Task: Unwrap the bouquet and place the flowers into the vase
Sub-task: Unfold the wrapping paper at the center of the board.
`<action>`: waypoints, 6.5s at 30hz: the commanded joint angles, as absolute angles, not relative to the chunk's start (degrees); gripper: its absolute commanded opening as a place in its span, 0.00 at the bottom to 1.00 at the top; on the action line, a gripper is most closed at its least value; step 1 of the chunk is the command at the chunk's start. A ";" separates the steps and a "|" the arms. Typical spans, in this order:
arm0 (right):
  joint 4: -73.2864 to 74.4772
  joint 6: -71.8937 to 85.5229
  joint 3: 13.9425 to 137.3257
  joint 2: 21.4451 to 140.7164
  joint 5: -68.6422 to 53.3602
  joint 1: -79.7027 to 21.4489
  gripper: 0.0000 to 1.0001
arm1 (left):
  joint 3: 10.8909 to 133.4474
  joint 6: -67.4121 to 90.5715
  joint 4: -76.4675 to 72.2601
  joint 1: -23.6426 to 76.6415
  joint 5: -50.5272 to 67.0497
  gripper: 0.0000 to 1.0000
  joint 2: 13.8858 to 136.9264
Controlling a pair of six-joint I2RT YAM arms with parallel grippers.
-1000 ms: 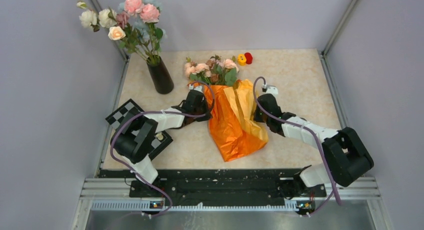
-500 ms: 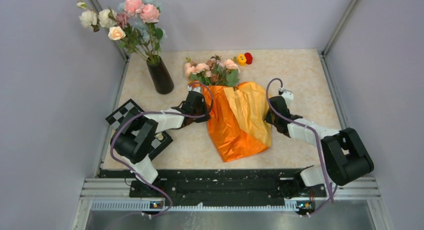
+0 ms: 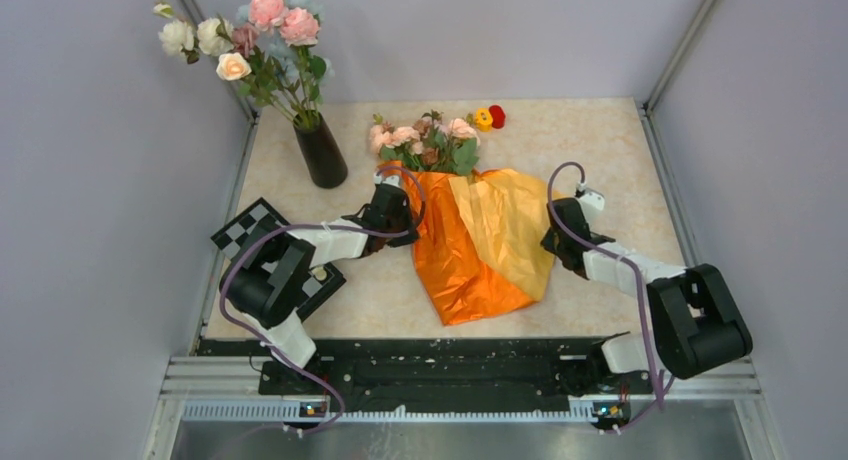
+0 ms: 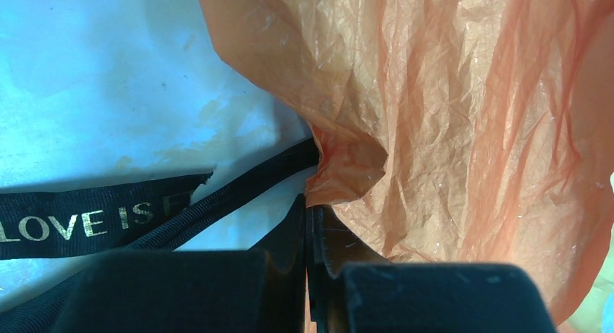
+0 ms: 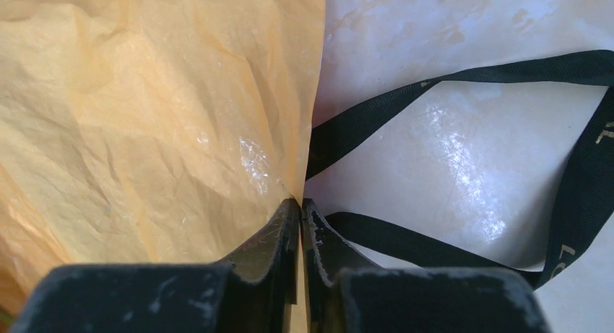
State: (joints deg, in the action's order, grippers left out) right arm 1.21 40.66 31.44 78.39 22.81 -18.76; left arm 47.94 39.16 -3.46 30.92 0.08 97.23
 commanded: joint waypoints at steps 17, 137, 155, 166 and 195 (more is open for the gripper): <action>-1.74 22.80 47.17 81.13 -10.99 -0.49 0.74 | 48.06 38.82 -0.59 30.68 2.41 0.00 93.33; 16.88 10.58 64.40 108.46 13.69 -6.00 0.11 | 44.83 41.14 -0.95 29.43 4.13 0.00 92.63; 18.70 16.38 64.35 105.58 22.50 -5.84 0.00 | 44.14 41.13 -0.76 29.44 3.21 0.00 92.72; 19.44 15.27 66.21 104.46 20.82 -5.81 0.12 | 45.24 39.34 -0.31 29.44 4.10 0.03 90.92; 8.77 17.16 50.62 73.13 -6.81 -5.84 0.61 | 59.90 43.63 0.74 32.54 13.97 0.82 86.82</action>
